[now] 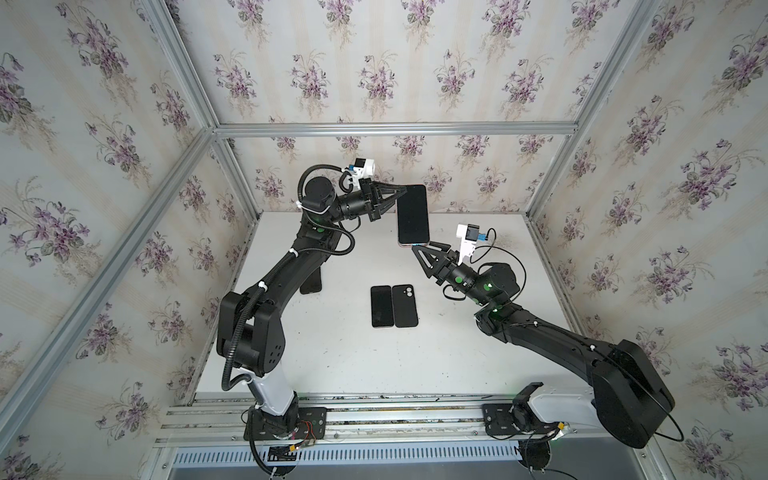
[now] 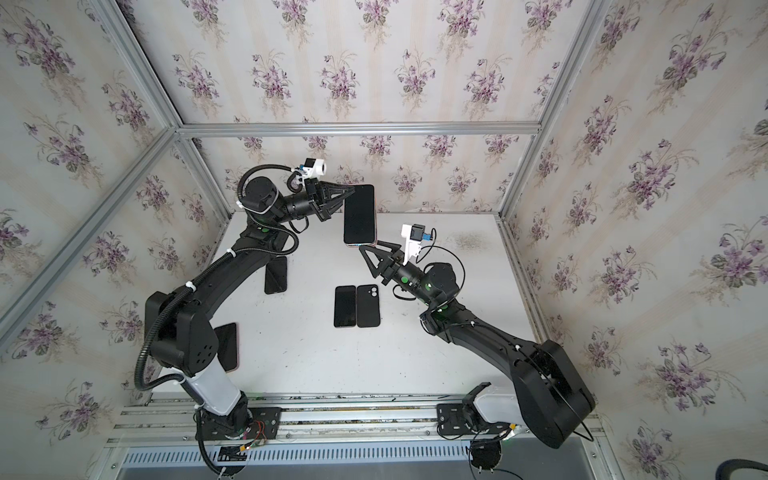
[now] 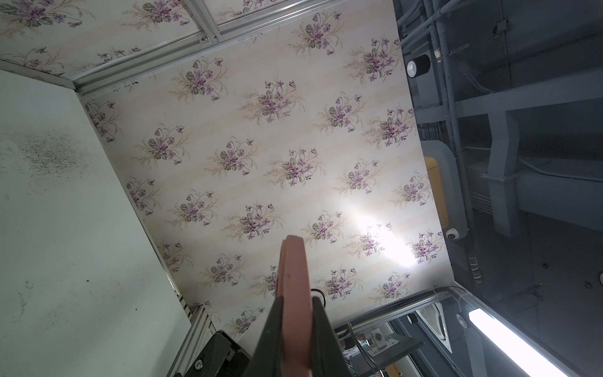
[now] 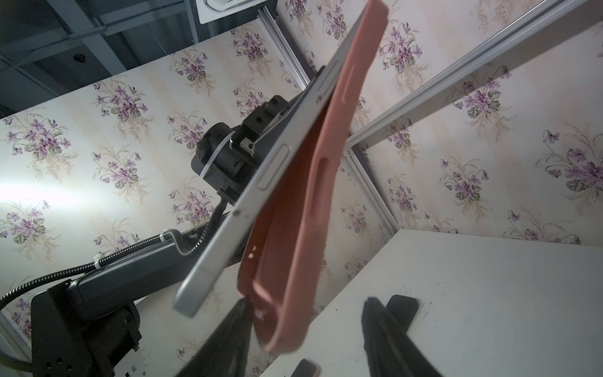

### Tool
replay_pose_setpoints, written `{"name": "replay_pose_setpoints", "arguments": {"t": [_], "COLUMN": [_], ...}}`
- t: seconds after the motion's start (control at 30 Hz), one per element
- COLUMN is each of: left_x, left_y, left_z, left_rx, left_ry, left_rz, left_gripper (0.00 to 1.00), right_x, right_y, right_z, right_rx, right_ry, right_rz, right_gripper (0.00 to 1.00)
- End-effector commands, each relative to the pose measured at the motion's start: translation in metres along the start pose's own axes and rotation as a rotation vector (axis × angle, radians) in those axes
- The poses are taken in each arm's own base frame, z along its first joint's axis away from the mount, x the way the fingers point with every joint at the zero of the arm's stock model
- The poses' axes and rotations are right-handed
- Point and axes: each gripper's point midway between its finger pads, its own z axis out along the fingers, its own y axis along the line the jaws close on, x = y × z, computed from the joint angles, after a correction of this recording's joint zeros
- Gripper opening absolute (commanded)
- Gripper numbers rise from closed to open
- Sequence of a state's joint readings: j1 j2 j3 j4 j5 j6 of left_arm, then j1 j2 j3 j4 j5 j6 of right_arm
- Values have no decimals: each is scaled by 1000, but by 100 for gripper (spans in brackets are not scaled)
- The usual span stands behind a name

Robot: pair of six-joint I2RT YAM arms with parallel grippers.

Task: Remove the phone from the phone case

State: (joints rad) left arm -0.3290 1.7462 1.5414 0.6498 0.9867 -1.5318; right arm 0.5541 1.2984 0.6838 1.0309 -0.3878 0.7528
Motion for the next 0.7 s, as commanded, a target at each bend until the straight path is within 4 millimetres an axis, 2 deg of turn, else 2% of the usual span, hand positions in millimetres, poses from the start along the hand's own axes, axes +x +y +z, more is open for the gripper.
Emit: {"name": "replay_pose_setpoints", "arguments": {"t": [0.0,0.17,0.4,0.67], "left_x": [12,15,13,13], "left_y": [-17,-18,-12,-9], "left_z": [0,1,1,1], "left_rx": [47,52,45,41], "left_ry": [54,67,58,56], "left_rz": [30,45,42,46], "left_gripper": [0,0,0,0], "right_x": [-17,-17,-14,-15], "right_y": [-1,0,0,-1], "right_z": [-1,-1,-1,-3], "right_rx": [7,-2,-16,-10], "right_ry": [-77,-80,-78,-86], "right_rz": [10,26,54,78], "right_gripper": [57,55,41,33]}}
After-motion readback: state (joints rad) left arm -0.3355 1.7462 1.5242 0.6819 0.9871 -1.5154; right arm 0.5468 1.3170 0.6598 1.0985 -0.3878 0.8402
